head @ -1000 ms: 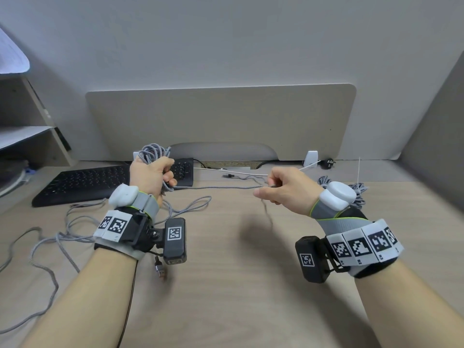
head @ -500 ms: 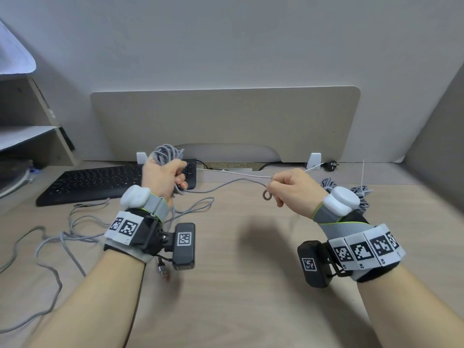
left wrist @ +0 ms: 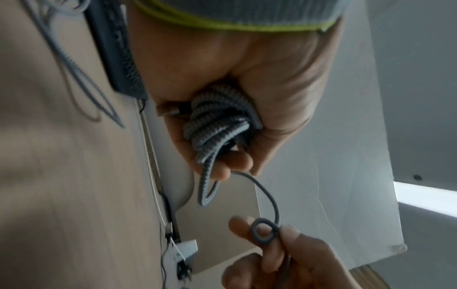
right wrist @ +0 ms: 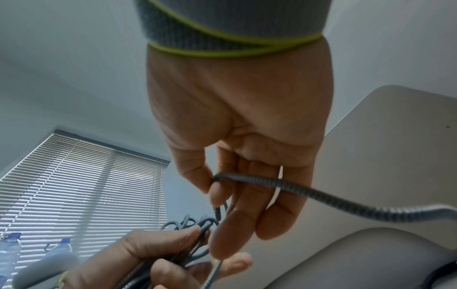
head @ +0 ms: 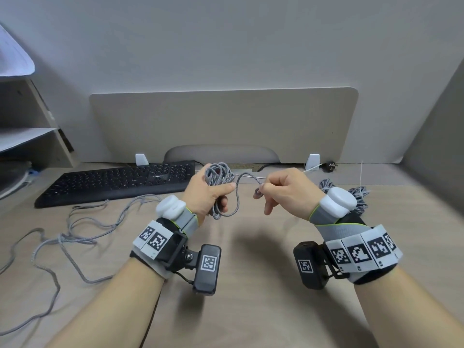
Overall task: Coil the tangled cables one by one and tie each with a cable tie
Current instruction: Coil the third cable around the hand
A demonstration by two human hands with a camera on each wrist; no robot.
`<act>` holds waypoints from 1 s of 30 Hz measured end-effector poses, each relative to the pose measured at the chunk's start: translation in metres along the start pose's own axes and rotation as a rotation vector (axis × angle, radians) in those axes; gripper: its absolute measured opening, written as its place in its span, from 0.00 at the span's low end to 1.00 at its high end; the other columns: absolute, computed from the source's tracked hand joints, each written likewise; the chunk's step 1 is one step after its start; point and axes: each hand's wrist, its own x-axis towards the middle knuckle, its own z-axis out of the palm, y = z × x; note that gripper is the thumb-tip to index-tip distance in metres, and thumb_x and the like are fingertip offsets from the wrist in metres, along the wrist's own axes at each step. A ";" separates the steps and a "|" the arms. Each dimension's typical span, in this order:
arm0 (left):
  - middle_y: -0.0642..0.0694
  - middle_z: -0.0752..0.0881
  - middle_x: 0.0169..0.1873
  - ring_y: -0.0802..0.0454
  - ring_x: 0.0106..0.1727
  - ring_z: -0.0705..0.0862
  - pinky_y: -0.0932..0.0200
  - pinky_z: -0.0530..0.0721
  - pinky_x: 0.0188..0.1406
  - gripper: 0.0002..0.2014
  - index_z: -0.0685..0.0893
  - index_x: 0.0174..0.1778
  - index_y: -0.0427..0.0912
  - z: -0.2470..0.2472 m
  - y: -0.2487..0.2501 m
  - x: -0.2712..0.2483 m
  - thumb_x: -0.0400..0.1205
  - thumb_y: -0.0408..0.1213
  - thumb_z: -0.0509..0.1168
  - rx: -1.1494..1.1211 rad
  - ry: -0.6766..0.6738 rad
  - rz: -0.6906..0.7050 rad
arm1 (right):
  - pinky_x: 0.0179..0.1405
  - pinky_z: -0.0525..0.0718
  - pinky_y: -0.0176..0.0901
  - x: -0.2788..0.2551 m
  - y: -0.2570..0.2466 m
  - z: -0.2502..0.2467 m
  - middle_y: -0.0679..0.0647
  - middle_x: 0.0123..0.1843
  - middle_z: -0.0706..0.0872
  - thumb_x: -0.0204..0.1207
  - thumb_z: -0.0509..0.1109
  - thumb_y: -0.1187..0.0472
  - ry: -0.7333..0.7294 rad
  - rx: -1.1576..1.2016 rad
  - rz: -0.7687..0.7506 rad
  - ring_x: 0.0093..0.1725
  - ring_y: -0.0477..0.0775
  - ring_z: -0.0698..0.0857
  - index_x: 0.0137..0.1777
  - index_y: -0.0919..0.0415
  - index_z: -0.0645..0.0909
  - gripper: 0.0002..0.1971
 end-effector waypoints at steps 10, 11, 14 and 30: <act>0.43 0.78 0.25 0.48 0.26 0.77 0.57 0.80 0.28 0.07 0.76 0.40 0.35 0.008 -0.008 -0.001 0.81 0.25 0.68 -0.093 -0.024 0.048 | 0.20 0.69 0.31 0.006 0.007 0.002 0.62 0.37 0.91 0.79 0.65 0.56 -0.012 -0.020 -0.008 0.26 0.54 0.85 0.33 0.58 0.85 0.15; 0.43 0.77 0.24 0.47 0.26 0.78 0.55 0.82 0.30 0.10 0.75 0.36 0.37 0.008 -0.008 -0.001 0.81 0.25 0.68 -0.116 -0.021 0.044 | 0.22 0.70 0.35 0.006 0.008 0.003 0.60 0.33 0.91 0.80 0.65 0.53 -0.033 -0.066 -0.007 0.22 0.49 0.80 0.35 0.57 0.86 0.15; 0.45 0.71 0.22 0.47 0.22 0.79 0.54 0.83 0.29 0.15 0.71 0.32 0.40 0.010 -0.004 -0.004 0.82 0.25 0.66 -0.181 -0.049 0.002 | 0.28 0.71 0.39 0.005 0.009 0.004 0.56 0.27 0.89 0.81 0.66 0.50 -0.047 -0.138 -0.009 0.19 0.41 0.72 0.39 0.57 0.88 0.15; 0.49 0.63 0.21 0.54 0.18 0.64 0.60 0.72 0.20 0.17 0.67 0.34 0.44 -0.003 0.016 0.000 0.82 0.24 0.65 -0.271 0.077 0.101 | 0.33 0.73 0.39 0.008 0.011 -0.002 0.47 0.26 0.84 0.80 0.70 0.54 -0.003 -0.110 -0.032 0.25 0.38 0.75 0.38 0.59 0.89 0.12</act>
